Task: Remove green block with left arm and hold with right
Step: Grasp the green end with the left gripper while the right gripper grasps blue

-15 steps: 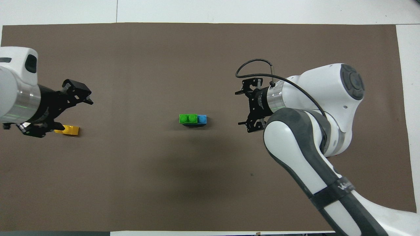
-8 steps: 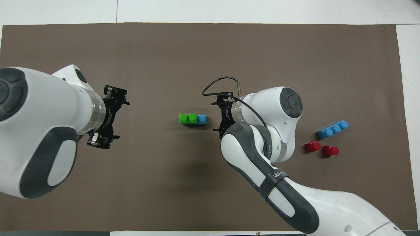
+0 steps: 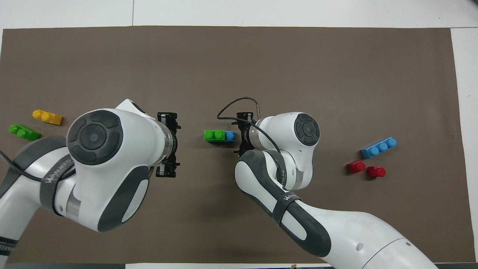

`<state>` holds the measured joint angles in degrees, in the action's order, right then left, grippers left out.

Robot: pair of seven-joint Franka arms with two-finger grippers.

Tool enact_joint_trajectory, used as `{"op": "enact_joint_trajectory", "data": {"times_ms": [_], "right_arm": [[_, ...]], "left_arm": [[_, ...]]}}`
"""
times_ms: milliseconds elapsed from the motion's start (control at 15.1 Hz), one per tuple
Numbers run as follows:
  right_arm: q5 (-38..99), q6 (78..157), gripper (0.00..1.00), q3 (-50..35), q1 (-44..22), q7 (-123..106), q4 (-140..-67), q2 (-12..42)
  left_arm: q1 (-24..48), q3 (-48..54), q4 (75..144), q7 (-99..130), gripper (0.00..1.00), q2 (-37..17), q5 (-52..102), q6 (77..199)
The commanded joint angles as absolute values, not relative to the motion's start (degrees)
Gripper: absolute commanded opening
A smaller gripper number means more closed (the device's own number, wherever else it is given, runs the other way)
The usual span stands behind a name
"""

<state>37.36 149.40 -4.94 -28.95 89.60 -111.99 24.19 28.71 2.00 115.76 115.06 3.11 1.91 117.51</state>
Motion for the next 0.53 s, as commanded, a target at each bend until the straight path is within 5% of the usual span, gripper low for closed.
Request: {"op": "enact_joint_trajectory", "data": {"times_ms": [0, 199, 265, 464], "right_arm": [[38.76, 151.52, 0.95, -4.83, -30.49, 89.82, -111.53, 25.22], [38.76, 151.96, 0.85, -4.75, -30.59, 89.65, -111.62, 25.31], [38.76, 151.96, 0.7, -4.75, -30.59, 89.56, -111.62, 25.31], [38.76, 152.05, 0.0, -4.83, -30.59, 89.56, -111.62, 25.31]], "left_arm": [[30.85, 1.05, 116.81, 120.13, 1.0, 0.8, 2.02, 121.8], [32.34, 0.97, 117.07, 124.27, 1.0, -1.84, 1.76, 125.06], [33.04, 0.97, 116.98, 125.06, 1.0, -2.72, 1.5, 125.85], [33.66, 0.97, 116.98, 129.28, 1.0, -5.44, -0.87, 129.63]]}}
